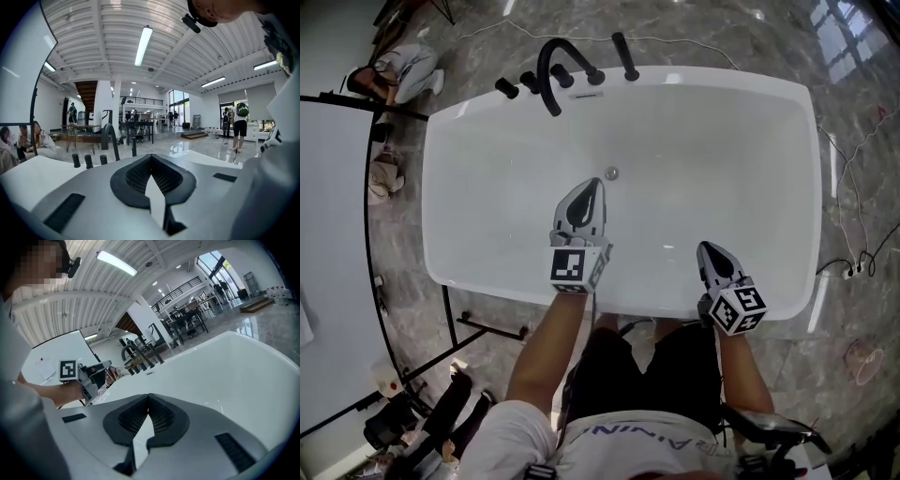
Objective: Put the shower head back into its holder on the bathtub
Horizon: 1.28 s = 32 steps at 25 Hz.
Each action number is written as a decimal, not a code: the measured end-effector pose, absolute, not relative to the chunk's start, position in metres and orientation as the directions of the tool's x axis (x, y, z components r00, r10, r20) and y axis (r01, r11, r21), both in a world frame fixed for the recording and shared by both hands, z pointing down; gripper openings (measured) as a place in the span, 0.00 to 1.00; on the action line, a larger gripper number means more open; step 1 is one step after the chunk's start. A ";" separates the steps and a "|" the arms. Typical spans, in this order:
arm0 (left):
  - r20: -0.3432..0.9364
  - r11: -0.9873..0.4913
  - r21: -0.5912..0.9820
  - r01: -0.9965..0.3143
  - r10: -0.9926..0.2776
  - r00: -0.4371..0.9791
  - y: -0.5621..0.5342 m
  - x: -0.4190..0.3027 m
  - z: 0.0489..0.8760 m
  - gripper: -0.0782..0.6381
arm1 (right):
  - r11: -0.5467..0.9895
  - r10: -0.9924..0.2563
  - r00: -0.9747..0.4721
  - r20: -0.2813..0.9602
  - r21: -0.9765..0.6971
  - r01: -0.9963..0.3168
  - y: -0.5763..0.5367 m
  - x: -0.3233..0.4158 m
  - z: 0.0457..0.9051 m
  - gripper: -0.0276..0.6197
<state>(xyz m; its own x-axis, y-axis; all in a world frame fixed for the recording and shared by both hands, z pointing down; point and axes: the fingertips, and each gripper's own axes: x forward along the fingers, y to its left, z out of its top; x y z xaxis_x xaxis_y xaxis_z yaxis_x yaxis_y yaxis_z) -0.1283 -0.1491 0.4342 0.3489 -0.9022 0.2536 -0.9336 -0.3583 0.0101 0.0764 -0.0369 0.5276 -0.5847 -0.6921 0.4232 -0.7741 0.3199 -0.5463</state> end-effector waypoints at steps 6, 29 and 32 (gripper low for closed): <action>0.318 -0.439 0.024 -0.898 -0.849 0.423 -0.063 -0.124 0.390 0.13 | 0.339 -0.689 -0.602 0.403 -0.555 -0.760 -0.006 0.052 0.486 0.06; 0.103 -0.517 0.088 -0.852 -0.845 0.524 0.131 -0.248 0.196 0.13 | 0.458 -0.824 -0.494 0.278 -0.189 -0.869 0.131 -0.060 0.246 0.06; 0.065 -0.527 0.092 -0.845 -0.844 0.533 0.156 -0.260 0.178 0.13 | 0.493 -0.825 -0.513 0.238 -0.143 -0.859 0.156 -0.082 0.219 0.06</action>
<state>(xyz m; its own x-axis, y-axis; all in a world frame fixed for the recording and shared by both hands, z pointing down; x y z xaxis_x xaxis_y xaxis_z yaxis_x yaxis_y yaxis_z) -0.2596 0.1563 0.1784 0.5330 -0.8436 0.0648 -0.8450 -0.5268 0.0924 -0.0817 0.1562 0.2188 -0.5127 -0.8250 0.2376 -0.8586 0.4925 -0.1425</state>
